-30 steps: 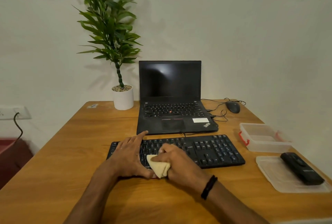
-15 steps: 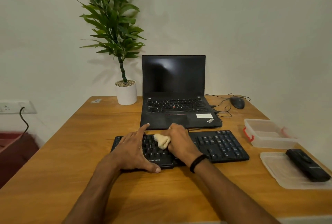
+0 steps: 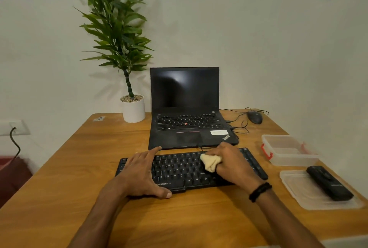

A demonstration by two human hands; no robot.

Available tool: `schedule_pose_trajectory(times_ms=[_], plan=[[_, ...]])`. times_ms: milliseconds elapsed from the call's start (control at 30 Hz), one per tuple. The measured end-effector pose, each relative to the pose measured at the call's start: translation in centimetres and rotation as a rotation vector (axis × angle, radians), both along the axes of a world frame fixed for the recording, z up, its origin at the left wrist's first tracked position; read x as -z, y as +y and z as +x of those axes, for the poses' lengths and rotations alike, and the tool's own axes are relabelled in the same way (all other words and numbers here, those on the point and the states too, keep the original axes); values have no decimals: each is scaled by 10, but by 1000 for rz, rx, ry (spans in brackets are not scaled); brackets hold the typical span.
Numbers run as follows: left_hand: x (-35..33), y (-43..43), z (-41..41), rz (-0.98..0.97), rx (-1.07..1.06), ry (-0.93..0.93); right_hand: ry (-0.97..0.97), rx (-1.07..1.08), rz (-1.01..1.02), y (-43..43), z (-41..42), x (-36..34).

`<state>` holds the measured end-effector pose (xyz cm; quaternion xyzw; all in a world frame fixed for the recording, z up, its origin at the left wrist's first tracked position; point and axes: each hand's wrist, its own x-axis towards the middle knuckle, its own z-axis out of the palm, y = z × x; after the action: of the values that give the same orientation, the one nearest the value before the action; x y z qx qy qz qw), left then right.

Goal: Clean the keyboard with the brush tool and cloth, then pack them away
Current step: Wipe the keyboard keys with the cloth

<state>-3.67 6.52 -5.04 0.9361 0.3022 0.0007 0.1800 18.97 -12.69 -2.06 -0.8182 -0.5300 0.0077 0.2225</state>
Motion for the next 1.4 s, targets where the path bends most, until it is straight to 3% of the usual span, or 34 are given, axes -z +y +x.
schedule_pose_trajectory(times_ms=[100, 300, 500, 667, 833, 1000, 1167, 1267, 1333, 1400], plan=[[-7, -8, 10, 33, 50, 43, 33, 193, 61, -2, 4, 2], [-21, -27, 59, 22, 171, 129, 70, 243, 61, 25, -16, 19], [-22, -22, 76, 63, 229, 242, 147, -344, 30, 13, -29, 31], [-18, -19, 78, 82, 255, 229, -42, 1, 97, 7, 3, 32], [-10, -13, 75, 99, 247, 221, -63, -366, 17, -11, -28, 35], [-7, -18, 72, 74, 233, 183, -113, -19, 146, -29, -14, 38], [-9, -15, 69, 99, 228, 179, -35, -275, 63, -34, -55, 43], [-9, -18, 71, 82, 222, 162, 37, -56, 86, -43, -36, 37], [-10, -19, 75, 83, 226, 158, -39, 128, 76, -37, -45, 31], [-12, -17, 76, 90, 223, 159, -73, 106, 74, -27, -72, 31]])
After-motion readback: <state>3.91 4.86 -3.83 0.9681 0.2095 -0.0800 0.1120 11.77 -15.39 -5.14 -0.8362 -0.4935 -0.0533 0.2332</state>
